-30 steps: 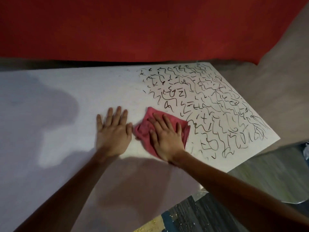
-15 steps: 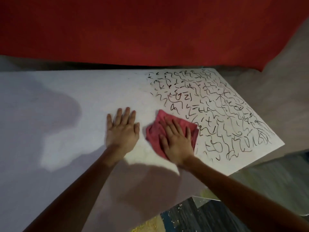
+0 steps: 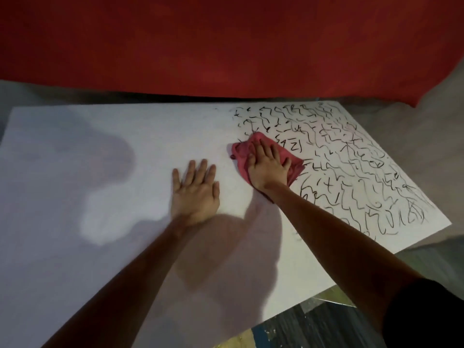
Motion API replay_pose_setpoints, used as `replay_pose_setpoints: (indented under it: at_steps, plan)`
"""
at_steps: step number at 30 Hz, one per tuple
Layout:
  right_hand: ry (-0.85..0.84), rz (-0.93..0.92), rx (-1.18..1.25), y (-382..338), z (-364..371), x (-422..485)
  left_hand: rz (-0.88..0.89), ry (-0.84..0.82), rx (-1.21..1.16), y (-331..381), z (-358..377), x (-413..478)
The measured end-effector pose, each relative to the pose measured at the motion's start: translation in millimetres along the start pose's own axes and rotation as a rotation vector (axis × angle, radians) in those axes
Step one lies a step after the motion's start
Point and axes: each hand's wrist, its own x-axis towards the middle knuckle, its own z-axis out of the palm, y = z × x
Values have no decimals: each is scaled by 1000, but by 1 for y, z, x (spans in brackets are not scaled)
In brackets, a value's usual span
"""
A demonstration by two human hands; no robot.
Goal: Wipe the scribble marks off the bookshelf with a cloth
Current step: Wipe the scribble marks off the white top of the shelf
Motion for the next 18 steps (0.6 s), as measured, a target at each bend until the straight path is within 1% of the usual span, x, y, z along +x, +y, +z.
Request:
replay_pose_setpoints:
  at_steps: [2, 4, 5, 7, 9, 11, 13, 14, 15, 16, 18]
  plan:
    - [-22, 23, -12, -5, 3, -20, -15, -26, -41, -1, -4, -2]
    - [-40, -10, -24, -19, 12, -68, -57, 1, -112, -2, -10, -1]
    - [-35, -48, -31, -30, 19, -98, -58, -1, -129, -3, -12, -2]
    - [-12, -150, -73, -51, 29, -164, -5, -32, -152, -7, -14, -3]
    - [0, -279, -49, -60, 38, -205, 54, -107, -193, -14, -20, -2]
    - [-67, -409, -58, -46, 37, -217, 96, -188, -253, -25, -27, 0]
    - [-88, -448, -100, -16, 27, -208, 159, -239, -204, -37, -30, -6]
    - [-97, -412, -130, 3, 19, -196, 191, -215, -136, -41, -31, -12]
    - [-73, -334, -146, 23, 12, -180, 219, -186, -64, -44, -28, -19]
    - [-40, -225, -119, 41, 7, -163, 231, -166, -4, -46, -26, -25]
    - [-75, 35, -47, 60, -3, -136, 225, -133, 36, -46, -22, -30]
